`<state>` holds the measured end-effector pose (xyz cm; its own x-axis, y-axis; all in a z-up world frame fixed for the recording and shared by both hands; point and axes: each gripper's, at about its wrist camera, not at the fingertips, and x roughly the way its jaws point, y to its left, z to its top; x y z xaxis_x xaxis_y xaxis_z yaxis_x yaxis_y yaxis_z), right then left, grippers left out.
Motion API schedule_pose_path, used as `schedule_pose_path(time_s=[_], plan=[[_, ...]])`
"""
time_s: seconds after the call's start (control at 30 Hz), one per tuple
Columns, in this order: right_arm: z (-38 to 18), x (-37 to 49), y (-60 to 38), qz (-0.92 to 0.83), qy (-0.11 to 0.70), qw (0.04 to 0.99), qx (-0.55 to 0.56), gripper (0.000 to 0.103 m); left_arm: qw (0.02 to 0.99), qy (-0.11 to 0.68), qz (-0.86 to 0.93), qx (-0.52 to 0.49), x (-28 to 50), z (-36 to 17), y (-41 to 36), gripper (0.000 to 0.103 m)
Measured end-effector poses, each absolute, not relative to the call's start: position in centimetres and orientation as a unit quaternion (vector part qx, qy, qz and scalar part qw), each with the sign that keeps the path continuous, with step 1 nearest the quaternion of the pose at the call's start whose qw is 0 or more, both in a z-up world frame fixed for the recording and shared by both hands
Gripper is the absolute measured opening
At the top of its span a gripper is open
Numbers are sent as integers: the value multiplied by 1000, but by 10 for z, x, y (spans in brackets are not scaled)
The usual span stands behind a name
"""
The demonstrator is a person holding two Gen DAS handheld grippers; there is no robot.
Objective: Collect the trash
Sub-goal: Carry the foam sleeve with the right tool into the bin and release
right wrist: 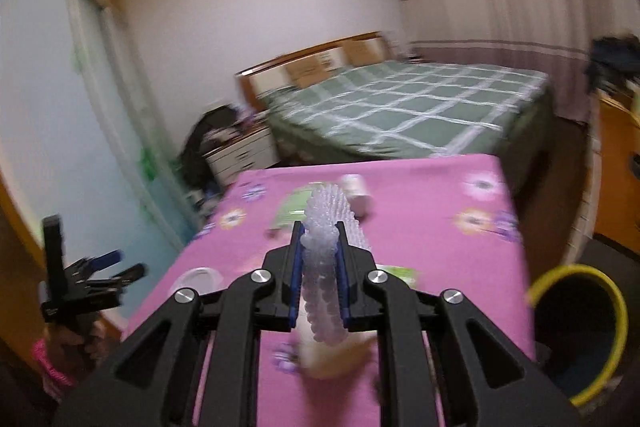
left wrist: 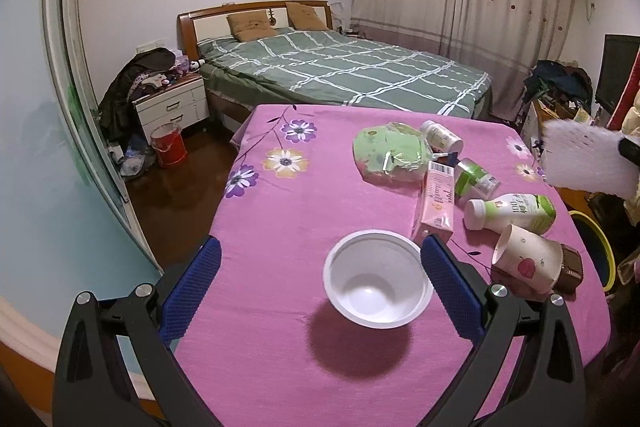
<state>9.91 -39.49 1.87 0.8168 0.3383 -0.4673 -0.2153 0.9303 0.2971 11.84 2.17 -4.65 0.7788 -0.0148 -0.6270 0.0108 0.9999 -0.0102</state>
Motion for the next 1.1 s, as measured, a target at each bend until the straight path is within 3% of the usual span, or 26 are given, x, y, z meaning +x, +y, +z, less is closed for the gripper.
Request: schedule_pose_path(time_s=[0.53, 0.63, 0.7, 1.1], plan=[[-64, 86, -573, -122, 314, 926, 169, 15, 939, 341, -25, 16, 121, -52, -9, 98], [-76, 85, -587, -139, 322, 920, 174, 26, 938, 344, -26, 18, 123, -53, -12, 98], [-80, 85, -592, -145, 321, 919, 176, 45, 937, 347, -28, 19, 124, -54, -13, 98], [-80, 103, -579, -141, 313, 922, 177, 52, 928, 369, -36, 20, 128, -78, -15, 98]])
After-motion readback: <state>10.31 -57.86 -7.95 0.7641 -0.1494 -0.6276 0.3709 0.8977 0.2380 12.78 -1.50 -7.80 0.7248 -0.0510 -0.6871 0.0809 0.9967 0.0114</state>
